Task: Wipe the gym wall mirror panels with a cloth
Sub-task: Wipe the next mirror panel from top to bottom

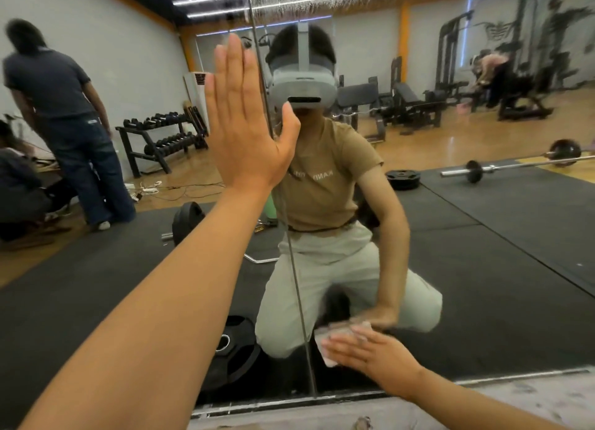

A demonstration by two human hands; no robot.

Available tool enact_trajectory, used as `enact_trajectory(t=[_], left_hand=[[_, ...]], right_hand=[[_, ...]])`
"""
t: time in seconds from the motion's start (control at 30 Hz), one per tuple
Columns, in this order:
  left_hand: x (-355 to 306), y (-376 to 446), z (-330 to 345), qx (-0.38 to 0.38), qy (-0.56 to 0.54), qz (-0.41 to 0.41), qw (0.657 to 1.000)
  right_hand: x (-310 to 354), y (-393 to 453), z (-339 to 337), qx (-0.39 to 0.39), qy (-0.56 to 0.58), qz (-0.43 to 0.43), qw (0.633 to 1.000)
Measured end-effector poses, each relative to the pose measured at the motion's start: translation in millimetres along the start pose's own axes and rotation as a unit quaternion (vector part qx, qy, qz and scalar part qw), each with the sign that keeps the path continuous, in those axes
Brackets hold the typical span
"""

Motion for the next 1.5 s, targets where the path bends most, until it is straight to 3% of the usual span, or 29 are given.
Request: enact_trajectory(t=[0.07,0.17,0.27,0.33,0.43,0.57,0.7,0.87,1.03,1.17,1.3,1.4,1.5], left_hand=[[0.7,0.3,-0.1,0.001,0.002,-0.001,1.000],[0.0,0.4,0.4,0.006,-0.002,0.000,1.000],[0.3,-0.2,1.4,0.009,-0.006,0.001,1.000],[0.7,-0.4,1.8,0.007,-0.006,0.002,1.000],[0.9,-0.4,1.8,0.004,-0.008,0.002,1.000],[1.0,-1.0,2.1,0.003,-0.007,0.003,1.000],[0.3,-0.8,2.0,0.005,-0.006,0.003,1.000],[1.8,0.9,1.7,0.024,-0.023,-0.002,0.999],[3.6,-6.8,-13.0,0.063,-0.106,-0.016,0.992],[15.1,-94.0,-43.2,0.109,-0.111,-0.082,0.984],[32.0,-215.7,-52.0,0.192,-0.085,-0.172,0.963],[30.9,-270.2,-44.9,0.226,-0.079,-0.197,0.951],[23.6,-305.4,-40.3,0.232,-0.070,-0.210,0.947]], right_hand=[[-46.7,26.3,-52.0,-0.108,0.062,0.094,0.988],[-126.7,55.2,-119.8,-0.238,0.157,0.254,0.924],[-159.0,66.2,-145.9,-0.301,0.198,0.340,0.869],[-149.2,66.0,-137.7,-0.312,0.199,0.357,0.858],[-102.4,60.5,-106.4,-0.283,0.148,0.318,0.893],[-14.2,45.7,-42.6,-0.120,0.058,0.140,0.981],[11.1,32.0,-8.7,0.000,0.018,0.061,0.998],[-7.2,35.1,-28.9,-0.027,0.022,0.050,0.998],[-85.4,54.6,-102.2,-0.157,0.145,0.151,0.965],[-132.3,59.4,-131.6,-0.213,0.165,0.226,0.936],[-111.4,52.9,-116.0,-0.247,0.163,0.269,0.917],[-59.6,47.3,-73.1,-0.209,0.131,0.230,0.941],[24.8,27.0,-6.5,-0.091,0.101,0.110,0.985]])
Point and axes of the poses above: each hand's wrist, its own y-axis towards the middle knuckle, its own z-axis out of the palm, x = y × z, the point moved 10 cm from there along y, towards the middle knuckle
